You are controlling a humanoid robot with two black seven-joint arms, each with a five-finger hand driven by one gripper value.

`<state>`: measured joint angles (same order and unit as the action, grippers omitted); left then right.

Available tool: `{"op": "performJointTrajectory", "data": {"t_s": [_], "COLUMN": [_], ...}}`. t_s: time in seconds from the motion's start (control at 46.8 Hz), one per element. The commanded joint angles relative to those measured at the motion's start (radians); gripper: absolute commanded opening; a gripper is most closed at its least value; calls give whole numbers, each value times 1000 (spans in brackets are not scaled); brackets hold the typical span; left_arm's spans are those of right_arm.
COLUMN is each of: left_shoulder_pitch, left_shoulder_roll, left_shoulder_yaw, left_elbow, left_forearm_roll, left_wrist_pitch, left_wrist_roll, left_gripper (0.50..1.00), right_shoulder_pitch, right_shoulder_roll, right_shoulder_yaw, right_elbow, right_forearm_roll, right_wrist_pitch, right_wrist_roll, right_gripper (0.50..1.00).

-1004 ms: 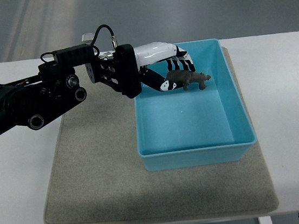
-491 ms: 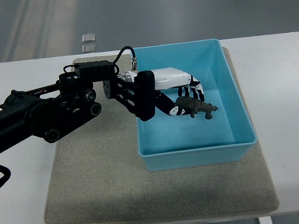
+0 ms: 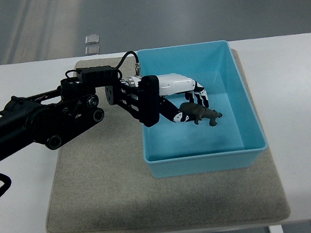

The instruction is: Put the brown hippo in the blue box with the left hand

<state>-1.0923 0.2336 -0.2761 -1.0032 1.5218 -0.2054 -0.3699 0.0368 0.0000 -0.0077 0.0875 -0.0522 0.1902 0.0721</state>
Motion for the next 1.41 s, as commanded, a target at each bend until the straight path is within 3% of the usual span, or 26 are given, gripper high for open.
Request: {"op": "performJointTrajectory", "data": {"t_s": [0.0,0.064,0.149,0.384,0.534,0.683,0.747,1.046,1.26,1.388], "left_shoulder_pitch": [0,0,0,0,3,5,5,6,52,66], "left_shoulder_roll": [0,0,0,0,0,3,4,50,90,102], "left_shoulder_yaw": [-2,-2,-2,-14,-31,-35,-46,-113,-219,-262], "left_elbow": [-2,-2,-3,-9,-11,-11,-9,3,8,66], "left_forearm_roll": [0,-2,-5,-18,-34,-112,-181,-509,-687,-825], "left_wrist_pitch": [1,1,9,24,98,168,202,320,366,382], "left_wrist_roll": [0,0,-1,-1,-1,-1,-1,-1,0,0], "left_gripper": [765,776,853,893,964,969,992,994,994,992], "right_shoulder_pitch": [0,0,0,0,0,0,0,0,0,0], "right_shoulder_roll": [0,0,0,0,0,0,0,0,0,0], "right_shoulder_yaw": [0,0,0,0,0,0,0,0,0,0], "right_elbow": [0,0,0,0,0,0,0,0,0,0], "right_forearm_roll": [0,0,0,0,0,0,0,0,0,0], "right_wrist_pitch": [0,0,0,0,0,0,0,0,0,0], "right_wrist_roll": [0,0,0,0,0,0,0,0,0,0], "right_gripper": [936,936,936,936,936,936,936,936,936,936]}}
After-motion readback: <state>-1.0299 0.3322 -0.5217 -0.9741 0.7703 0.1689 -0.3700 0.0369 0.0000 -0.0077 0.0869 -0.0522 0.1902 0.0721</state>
